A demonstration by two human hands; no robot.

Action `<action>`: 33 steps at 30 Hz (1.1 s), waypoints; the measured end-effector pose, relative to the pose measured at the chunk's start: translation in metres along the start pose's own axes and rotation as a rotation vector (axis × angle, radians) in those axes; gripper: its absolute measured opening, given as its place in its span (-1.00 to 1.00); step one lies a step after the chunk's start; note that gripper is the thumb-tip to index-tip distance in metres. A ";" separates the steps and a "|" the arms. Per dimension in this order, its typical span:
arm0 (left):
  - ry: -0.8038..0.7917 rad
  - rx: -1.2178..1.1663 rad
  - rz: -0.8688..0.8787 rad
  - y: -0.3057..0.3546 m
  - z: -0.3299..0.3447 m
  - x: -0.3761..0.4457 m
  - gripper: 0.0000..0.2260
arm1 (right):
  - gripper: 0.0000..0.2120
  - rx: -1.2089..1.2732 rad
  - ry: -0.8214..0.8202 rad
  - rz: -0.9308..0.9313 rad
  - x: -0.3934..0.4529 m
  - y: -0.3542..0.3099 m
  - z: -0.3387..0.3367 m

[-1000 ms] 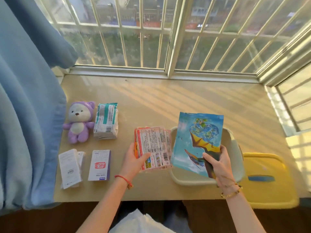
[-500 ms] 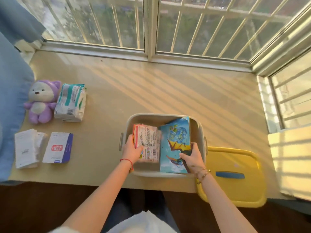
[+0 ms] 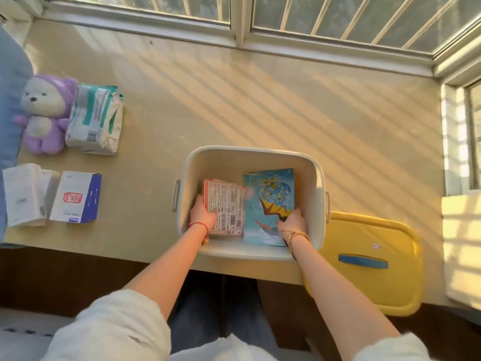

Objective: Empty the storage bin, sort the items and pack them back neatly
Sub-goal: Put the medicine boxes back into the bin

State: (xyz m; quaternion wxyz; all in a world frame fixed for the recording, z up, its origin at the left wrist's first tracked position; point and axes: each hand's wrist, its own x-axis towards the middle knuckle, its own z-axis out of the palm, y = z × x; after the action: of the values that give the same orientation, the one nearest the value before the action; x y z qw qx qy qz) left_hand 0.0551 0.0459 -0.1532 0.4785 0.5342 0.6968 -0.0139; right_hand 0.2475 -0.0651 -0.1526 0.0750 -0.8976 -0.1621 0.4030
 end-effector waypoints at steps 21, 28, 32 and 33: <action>0.176 0.249 0.573 0.020 -0.087 -0.095 -0.68 | -0.60 -0.010 0.323 -0.674 -0.098 -0.012 -0.069; 0.345 0.155 0.607 -0.009 -0.161 -0.152 -0.71 | -0.62 -0.045 0.339 -0.872 -0.148 -0.032 -0.080; 0.391 0.087 0.564 -0.035 -0.196 -0.170 -0.71 | -0.64 -0.073 0.297 -0.948 -0.171 -0.051 -0.069; 0.406 0.069 0.550 -0.044 -0.205 -0.172 -0.71 | -0.64 -0.082 0.287 -0.968 -0.177 -0.056 -0.064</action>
State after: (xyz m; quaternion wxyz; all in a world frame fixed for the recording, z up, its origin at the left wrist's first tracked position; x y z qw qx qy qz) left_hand -0.1167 0.0103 0.0534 0.2973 0.7099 0.6068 0.1987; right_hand 0.1725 -0.0746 0.0284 0.2394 -0.7681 -0.5634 0.1882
